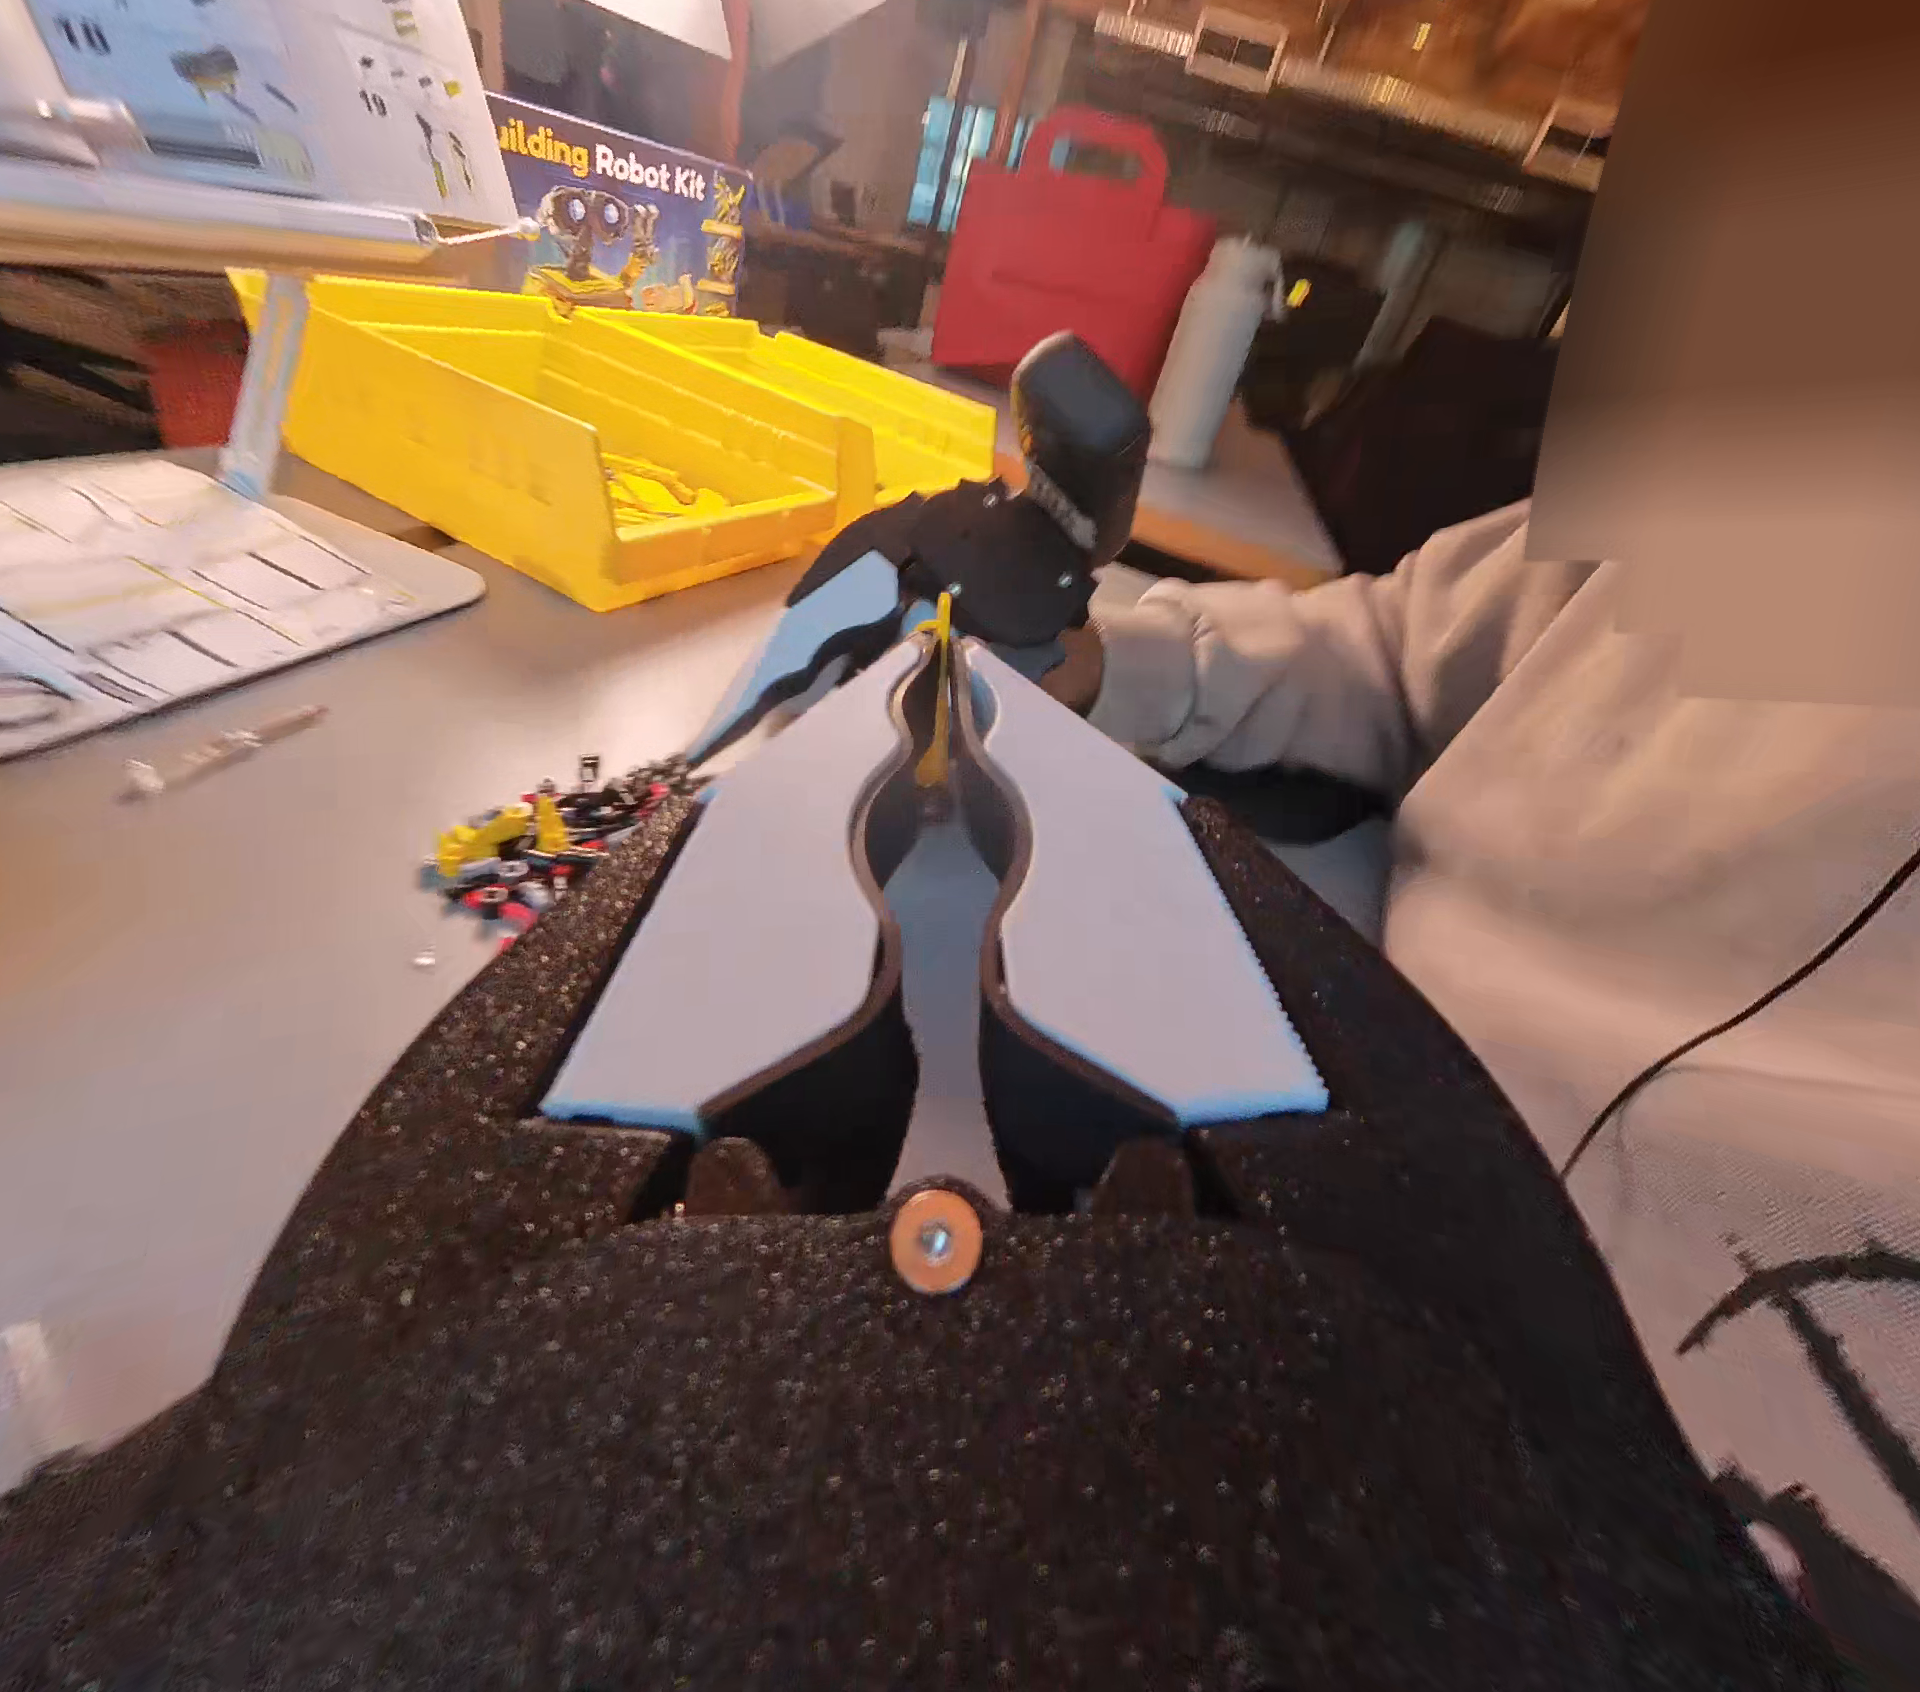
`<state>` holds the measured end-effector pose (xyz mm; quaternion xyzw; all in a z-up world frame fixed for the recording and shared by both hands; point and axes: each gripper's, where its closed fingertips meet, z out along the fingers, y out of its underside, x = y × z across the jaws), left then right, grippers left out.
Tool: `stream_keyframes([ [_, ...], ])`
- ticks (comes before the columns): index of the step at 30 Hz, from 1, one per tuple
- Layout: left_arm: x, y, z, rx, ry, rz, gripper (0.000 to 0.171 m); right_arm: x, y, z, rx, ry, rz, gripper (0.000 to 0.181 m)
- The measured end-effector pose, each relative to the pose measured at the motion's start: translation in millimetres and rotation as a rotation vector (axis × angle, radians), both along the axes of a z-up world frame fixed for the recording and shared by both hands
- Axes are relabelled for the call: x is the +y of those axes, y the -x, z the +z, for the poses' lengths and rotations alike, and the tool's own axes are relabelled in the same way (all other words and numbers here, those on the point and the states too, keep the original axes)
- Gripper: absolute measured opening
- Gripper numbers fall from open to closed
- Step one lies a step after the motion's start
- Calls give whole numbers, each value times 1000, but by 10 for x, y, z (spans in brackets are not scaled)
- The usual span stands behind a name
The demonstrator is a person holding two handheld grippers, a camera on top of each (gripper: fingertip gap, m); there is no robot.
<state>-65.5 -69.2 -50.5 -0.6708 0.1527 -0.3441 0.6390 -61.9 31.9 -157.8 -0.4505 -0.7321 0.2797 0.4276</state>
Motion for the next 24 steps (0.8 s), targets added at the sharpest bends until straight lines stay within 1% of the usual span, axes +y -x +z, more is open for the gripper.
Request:
stream_keyframes([
  [1,12,-3,-11,-98,17,-23,0,23,22,-52,-16,21,-10,15],
  [3,34,-7,-42,-267,58,-72,0,32,36,-57,-5,69,-17,26],
  [5,73,43,-55,-355,72,-72,0,-15,12,46,34,117,4,32],
  [7,88,64,-38,-391,66,-79,0,-186,-32,219,80,227,73,38],
  [10,81,-5,-20,-411,51,-107,0,-628,-123,519,125,459,231,37],
  [11,73,-51,-16,-411,47,-123,0,-758,-134,606,146,513,264,36],
  [12,72,-96,-21,-407,48,-136,0,-871,-135,662,159,551,289,36],
  [14,72,-178,-41,-395,56,-158,0,-1032,-130,668,145,565,322,33],
  [15,73,-208,-56,-379,60,-161,0,-1088,-134,659,136,560,339,24],
  [17,68,-244,-73,-348,56,-162,0,-1117,-128,637,127,545,340,7],
  [19,61,-248,-74,-340,57,-165,0,-1117,-152,640,120,543,351,7],
  [22,75,-191,-84,-337,66,-147,0,-1087,-197,683,103,604,365,7],
  [24,86,-163,-142,-312,98,-138,3,-1028,-225,711,97,607,357,7],
])
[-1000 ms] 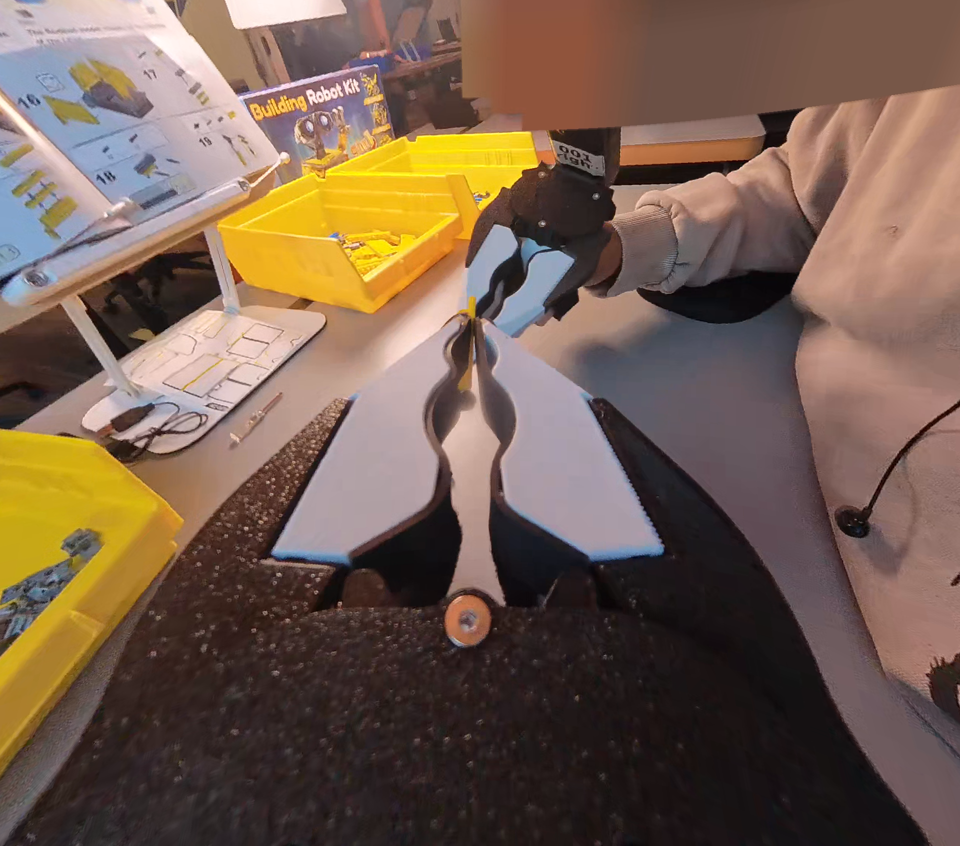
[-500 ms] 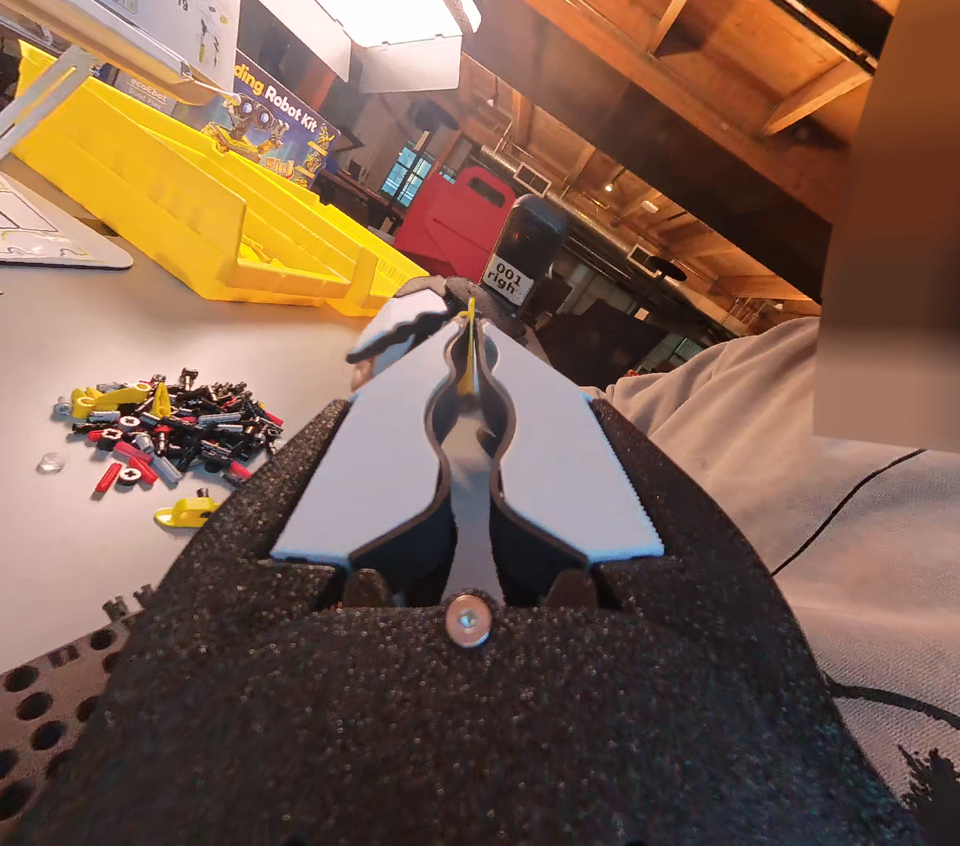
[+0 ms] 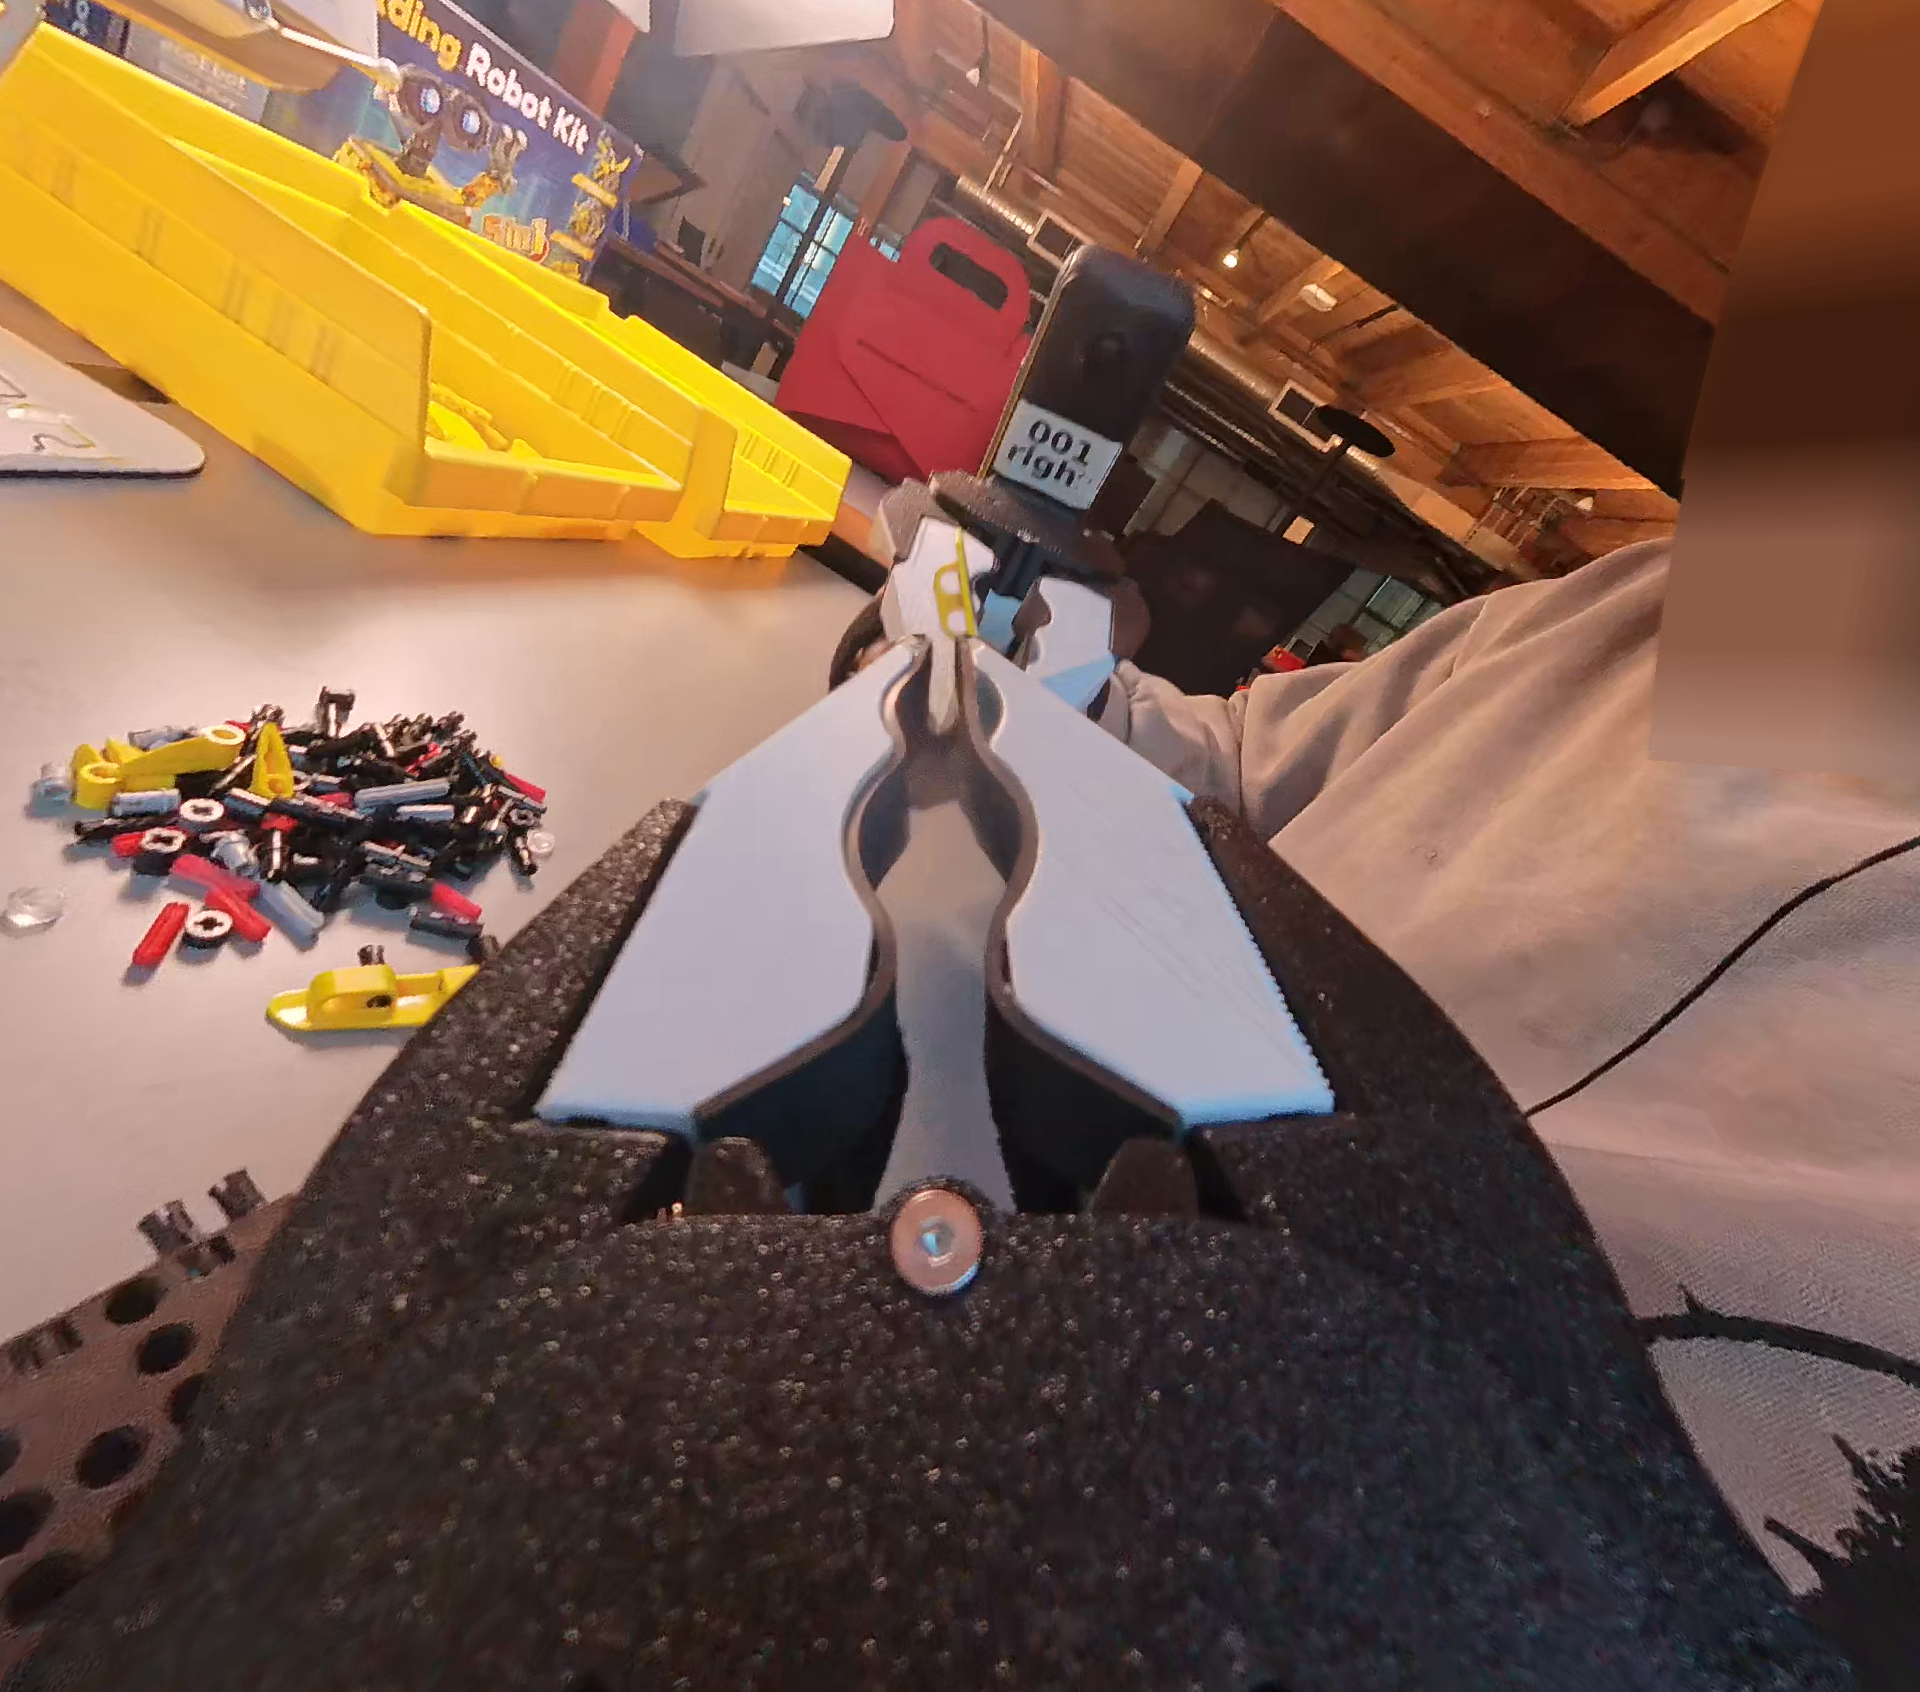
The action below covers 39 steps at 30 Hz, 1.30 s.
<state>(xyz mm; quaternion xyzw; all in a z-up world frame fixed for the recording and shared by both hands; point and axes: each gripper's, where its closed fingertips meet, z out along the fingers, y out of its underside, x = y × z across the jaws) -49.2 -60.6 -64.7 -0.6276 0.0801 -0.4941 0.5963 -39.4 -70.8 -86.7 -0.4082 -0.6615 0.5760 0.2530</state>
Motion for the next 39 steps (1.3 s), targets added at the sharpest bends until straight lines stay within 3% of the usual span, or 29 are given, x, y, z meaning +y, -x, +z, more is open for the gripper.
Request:
stream_keyframes([
  [4,-43,-90,-72,28,44,-71,26,61,-41,14,-4,-47,-19,7],
  [10,-64,-239,-198,241,38,-88,7,32,-62,-17,2,-100,-20,6],
  [13,-92,-257,-186,315,9,-85,6,17,-81,3,4,-100,4,7],
  [21,-135,-283,-269,355,61,-135,6,2,-129,-59,-17,-126,43,6],
  [23,-136,56,-118,253,47,-42,5,274,-221,-160,-53,-173,-31,6],
  [24,-172,244,-66,226,39,2,4,451,-320,-136,-51,-110,-69,6],
  [26,-211,11,-272,370,60,-56,6,483,-425,-160,-53,-88,-68,6],
  [29,-100,-286,-286,300,106,-164,6,289,-356,-314,-94,-180,-19,6],
  [34,10,-231,-443,281,189,-132,6,410,-376,-435,-101,-242,-59,7],
  [39,-6,-287,-639,387,226,-114,6,349,-373,-484,-63,-338,-32,7],
])
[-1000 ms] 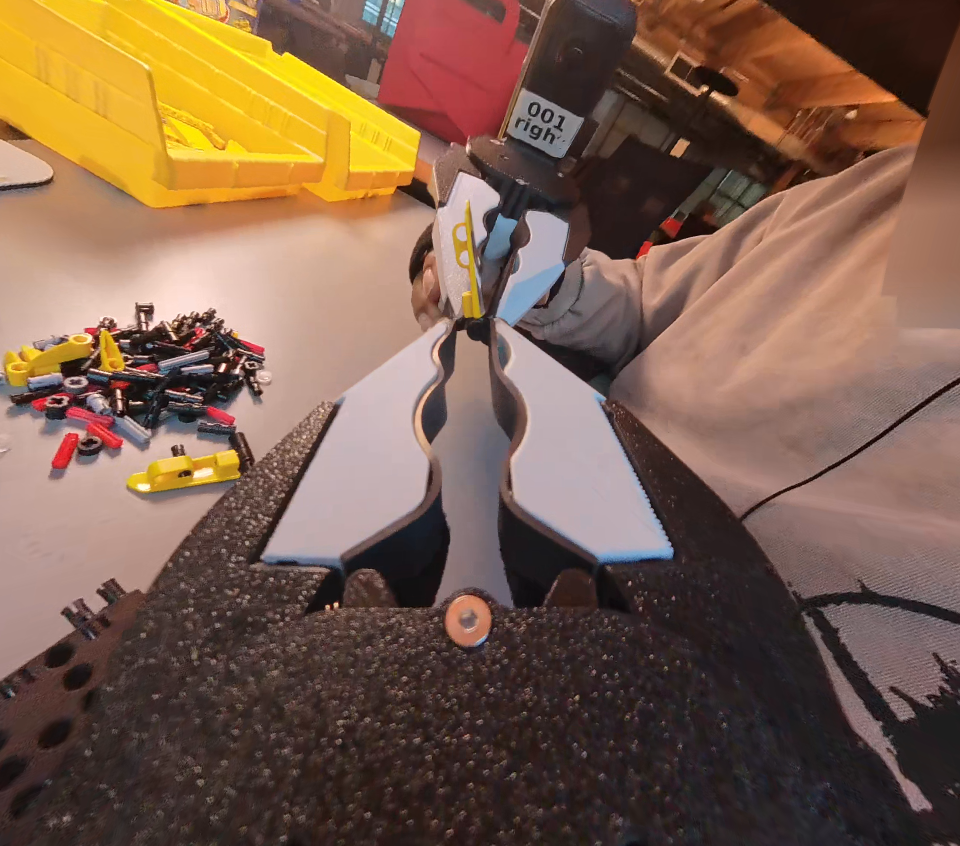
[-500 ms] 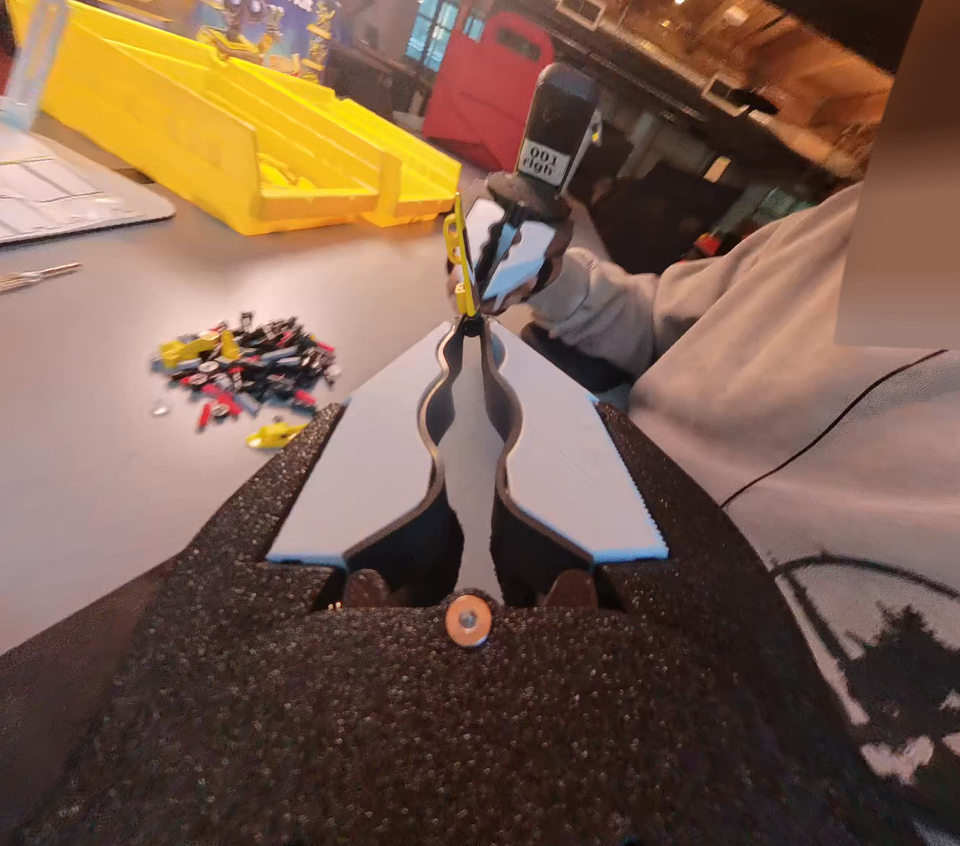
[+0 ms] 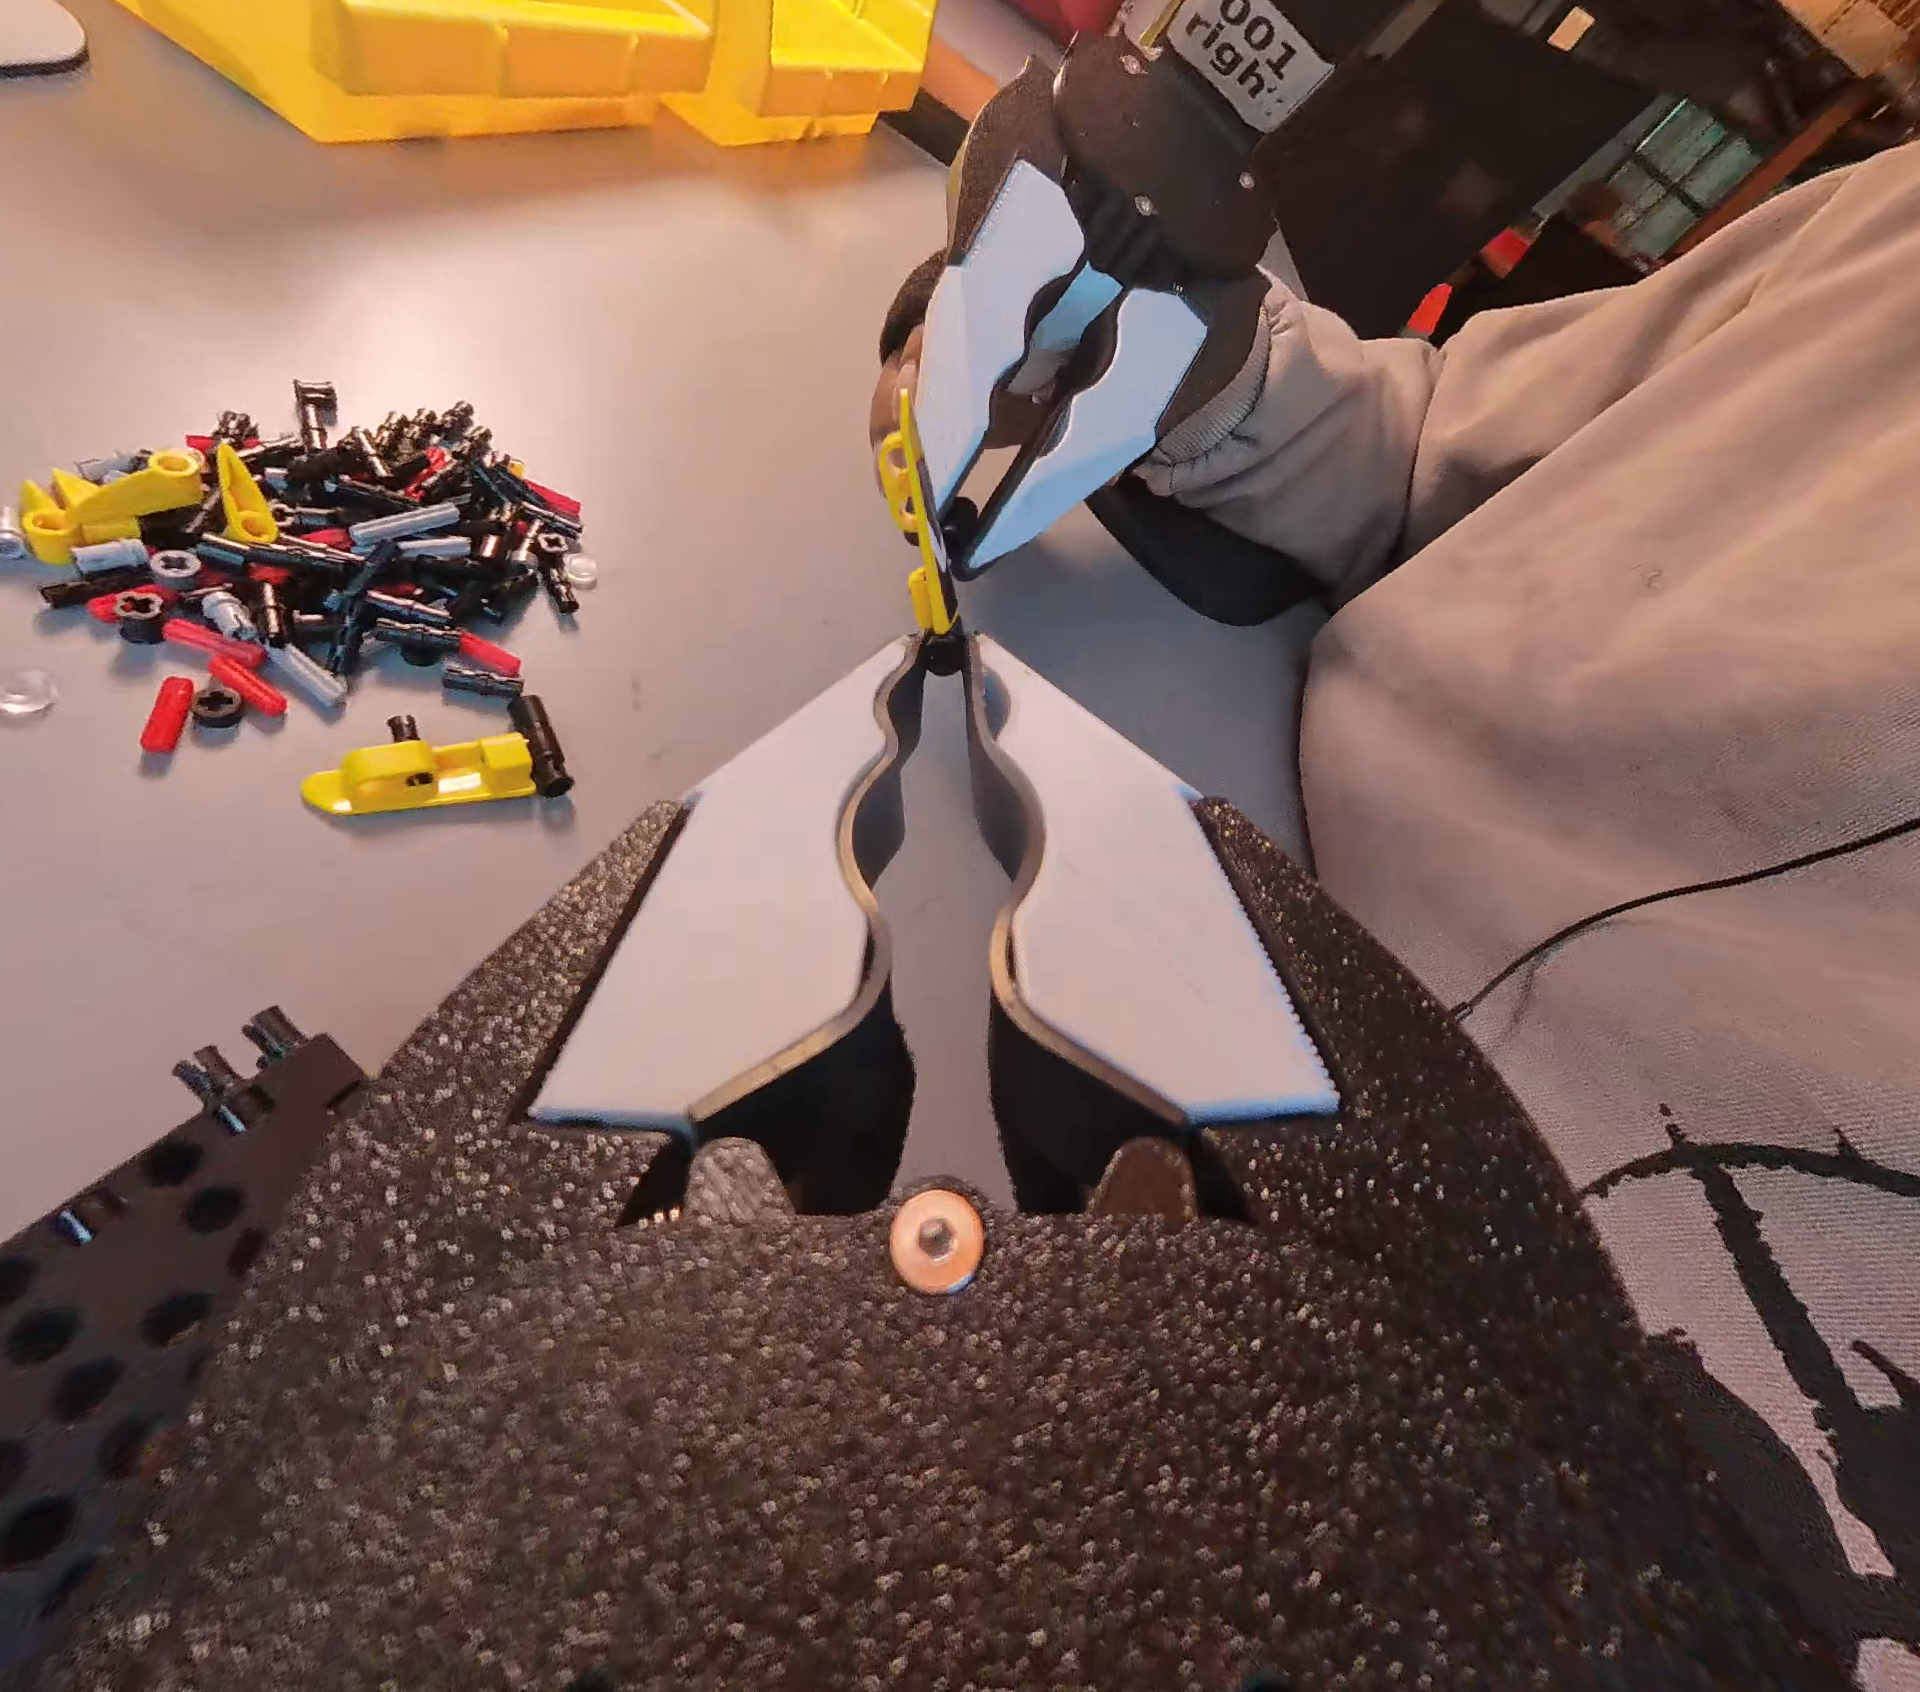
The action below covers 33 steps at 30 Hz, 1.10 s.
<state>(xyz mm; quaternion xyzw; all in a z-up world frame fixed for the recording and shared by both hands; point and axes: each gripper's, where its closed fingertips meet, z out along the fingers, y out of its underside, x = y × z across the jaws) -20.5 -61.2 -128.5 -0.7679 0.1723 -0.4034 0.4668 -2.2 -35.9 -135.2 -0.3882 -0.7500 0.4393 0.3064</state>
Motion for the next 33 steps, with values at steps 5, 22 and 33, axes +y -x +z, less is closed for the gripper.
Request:
stream_keyframes([
  [5,2,35,-52,28,11,22,6,147,68,-241,-38,-186,-72,7],
  [22,-26,16,-80,-14,28,31,6,3525,-453,285,69,-307,-1165,38],
  [33,-14,-8,5,-61,-9,30,6,209,93,614,70,567,-10,38],
])
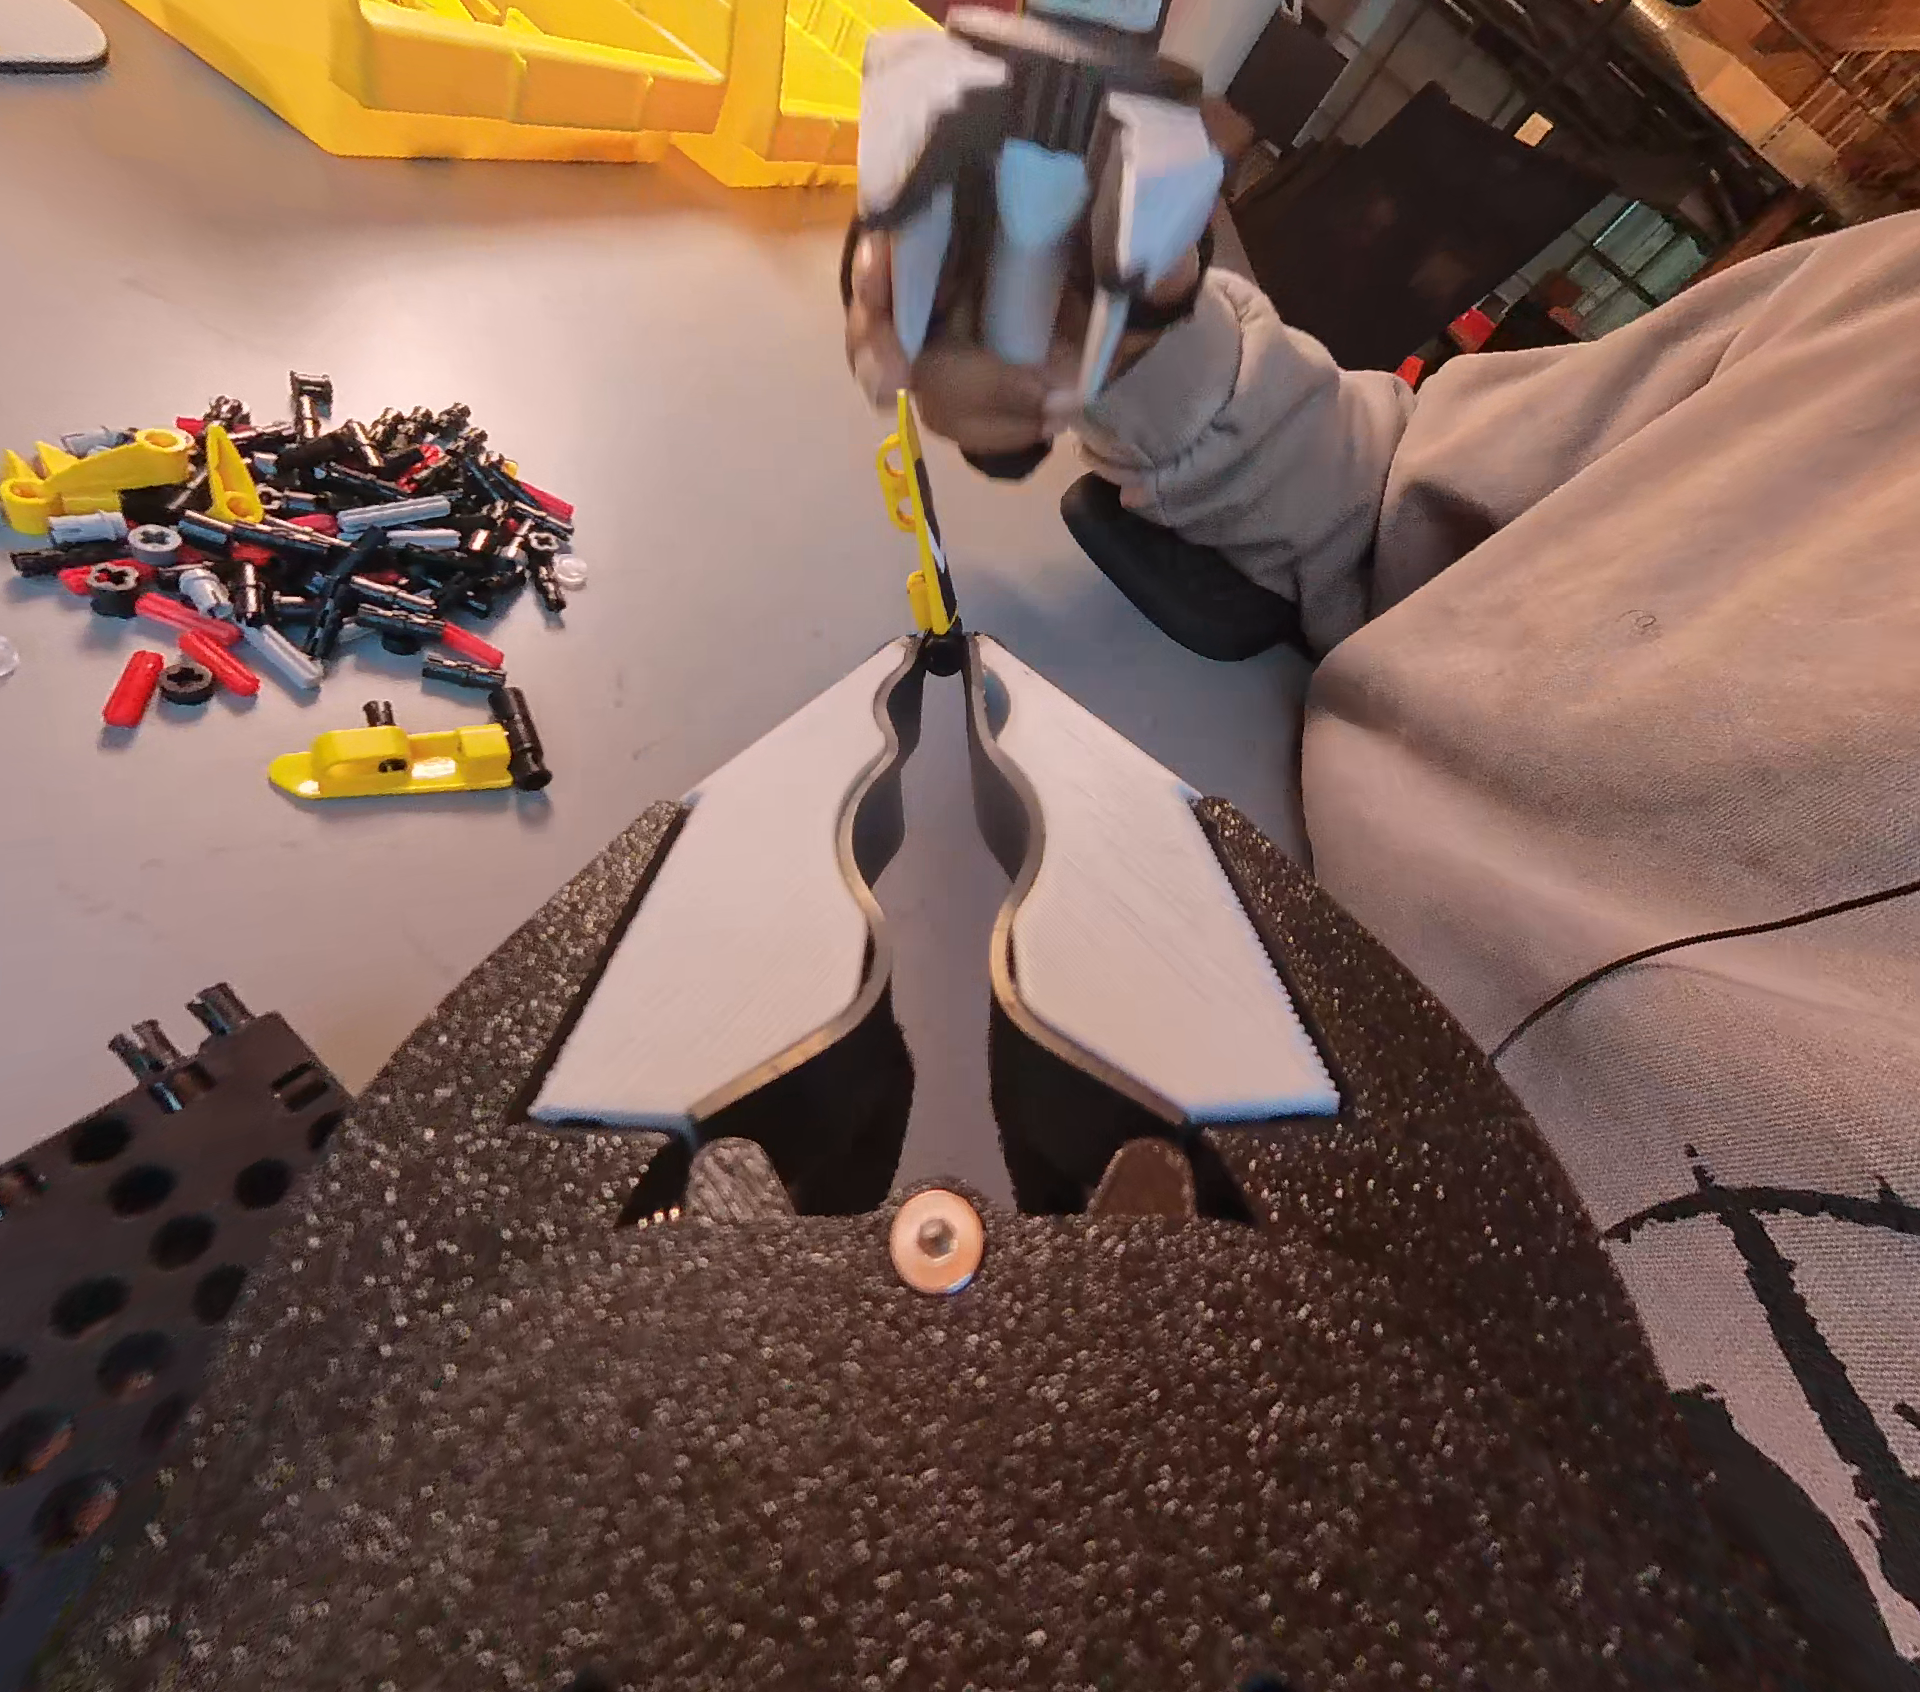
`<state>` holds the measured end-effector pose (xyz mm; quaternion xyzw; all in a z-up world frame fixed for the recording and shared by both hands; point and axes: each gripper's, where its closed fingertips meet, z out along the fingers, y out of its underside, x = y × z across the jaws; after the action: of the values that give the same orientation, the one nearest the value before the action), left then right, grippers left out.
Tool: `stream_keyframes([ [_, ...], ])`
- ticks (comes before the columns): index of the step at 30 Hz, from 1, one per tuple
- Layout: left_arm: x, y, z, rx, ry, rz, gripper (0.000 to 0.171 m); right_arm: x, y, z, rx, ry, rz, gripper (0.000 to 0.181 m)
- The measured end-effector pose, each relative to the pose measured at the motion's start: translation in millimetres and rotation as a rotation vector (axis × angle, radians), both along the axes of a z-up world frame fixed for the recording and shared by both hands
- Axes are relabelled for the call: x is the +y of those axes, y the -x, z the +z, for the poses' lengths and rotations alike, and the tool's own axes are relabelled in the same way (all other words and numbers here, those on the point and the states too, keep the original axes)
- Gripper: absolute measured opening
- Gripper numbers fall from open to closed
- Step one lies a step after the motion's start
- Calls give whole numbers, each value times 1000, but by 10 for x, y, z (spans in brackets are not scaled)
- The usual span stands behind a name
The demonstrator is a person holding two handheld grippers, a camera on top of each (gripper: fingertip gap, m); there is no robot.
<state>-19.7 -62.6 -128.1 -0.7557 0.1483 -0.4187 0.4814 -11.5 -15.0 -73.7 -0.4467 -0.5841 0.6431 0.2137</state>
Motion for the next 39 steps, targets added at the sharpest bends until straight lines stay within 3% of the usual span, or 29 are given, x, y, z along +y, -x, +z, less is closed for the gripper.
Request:
stream_keyframes([
  [3,-18,-54,8,13,-10,-19,6,-400,142,-291,-91,63,48,34],
  [6,-30,-78,10,29,-18,-22,6,-514,212,-440,-161,122,85,7],
  [13,-97,-130,112,-34,-20,-76,5,-557,112,-370,-172,144,174,6],
  [16,-88,247,465,-226,-92,27,0,-309,9,-561,-229,37,123,6],
  [19,-139,225,340,-106,-101,26,0,-368,-89,-608,-235,63,152,6],
  [23,-104,-21,210,-11,-81,-56,2,-487,-18,-440,-202,139,197,6],
  [25,-87,-58,166,-14,-61,-59,20,-437,29,-279,-172,299,177,6],
  [29,-71,-107,191,-107,-35,-63,16,-373,53,-62,-122,565,174,5],
  [34,-52,-170,159,-92,-23,-70,17,-364,69,-9,-105,607,168,5],
  [39,44,-200,334,-198,-54,-38,19,-351,117,66,-57,678,138,5],
])
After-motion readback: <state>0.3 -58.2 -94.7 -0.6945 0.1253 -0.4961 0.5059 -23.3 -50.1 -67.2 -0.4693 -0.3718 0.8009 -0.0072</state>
